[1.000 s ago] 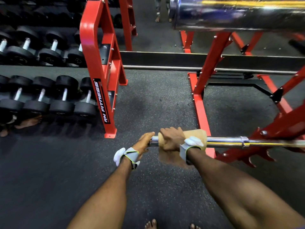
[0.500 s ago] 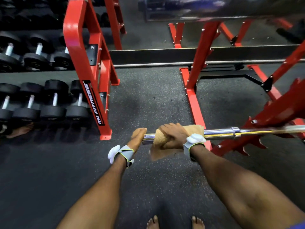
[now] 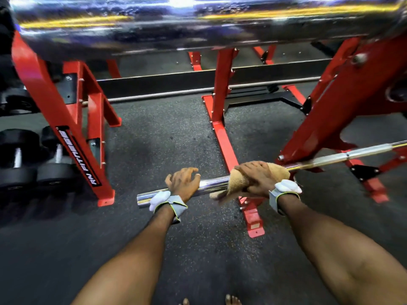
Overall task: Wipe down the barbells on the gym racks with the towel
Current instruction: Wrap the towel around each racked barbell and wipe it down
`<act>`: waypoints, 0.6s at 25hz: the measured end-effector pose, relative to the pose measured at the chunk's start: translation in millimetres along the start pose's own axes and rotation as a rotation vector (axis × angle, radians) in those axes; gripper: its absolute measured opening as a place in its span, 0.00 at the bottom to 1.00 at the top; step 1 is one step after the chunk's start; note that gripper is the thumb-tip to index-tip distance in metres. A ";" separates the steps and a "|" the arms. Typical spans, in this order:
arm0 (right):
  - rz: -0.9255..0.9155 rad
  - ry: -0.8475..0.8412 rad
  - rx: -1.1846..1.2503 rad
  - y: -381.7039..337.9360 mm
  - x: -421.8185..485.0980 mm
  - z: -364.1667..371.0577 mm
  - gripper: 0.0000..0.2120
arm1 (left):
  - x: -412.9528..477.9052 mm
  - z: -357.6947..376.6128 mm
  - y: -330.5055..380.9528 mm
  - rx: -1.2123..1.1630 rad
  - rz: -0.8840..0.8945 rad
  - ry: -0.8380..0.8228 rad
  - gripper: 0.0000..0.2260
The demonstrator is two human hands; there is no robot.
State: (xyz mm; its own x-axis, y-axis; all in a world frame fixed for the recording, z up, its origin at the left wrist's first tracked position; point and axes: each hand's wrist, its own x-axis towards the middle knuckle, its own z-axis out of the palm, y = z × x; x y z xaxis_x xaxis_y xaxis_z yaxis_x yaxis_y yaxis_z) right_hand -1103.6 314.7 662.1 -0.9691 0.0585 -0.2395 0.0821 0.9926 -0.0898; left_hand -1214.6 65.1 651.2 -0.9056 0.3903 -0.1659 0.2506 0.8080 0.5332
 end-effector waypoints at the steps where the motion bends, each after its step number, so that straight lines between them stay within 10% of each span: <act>1: 0.000 0.021 0.025 5.1 -1.0 0.9 0.38 | 0.4 6.5 14.1 0.010 0.005 -0.040 0.13; 6: -0.072 0.283 0.070 -2.1 -16.4 5.4 0.17 | -2.0 23.3 78.6 0.049 0.121 -0.250 0.16; 12: -0.196 0.415 0.382 19.2 -30.0 -24.5 0.19 | -17.1 20.0 112.8 -0.227 0.155 -0.423 0.20; 15: -0.229 0.478 0.456 16.7 -32.1 -48.2 0.18 | -29.5 -4.3 135.4 -0.360 0.173 -0.454 0.05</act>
State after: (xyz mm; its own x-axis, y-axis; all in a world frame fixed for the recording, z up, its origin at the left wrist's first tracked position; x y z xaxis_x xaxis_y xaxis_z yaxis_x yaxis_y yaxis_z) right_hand -1082.3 334.6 714.8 -0.9610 -0.0028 0.2764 -0.1489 0.8477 -0.5091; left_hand -1155.4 161.1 731.9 -0.6055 0.7163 -0.3467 0.1779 0.5465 0.8184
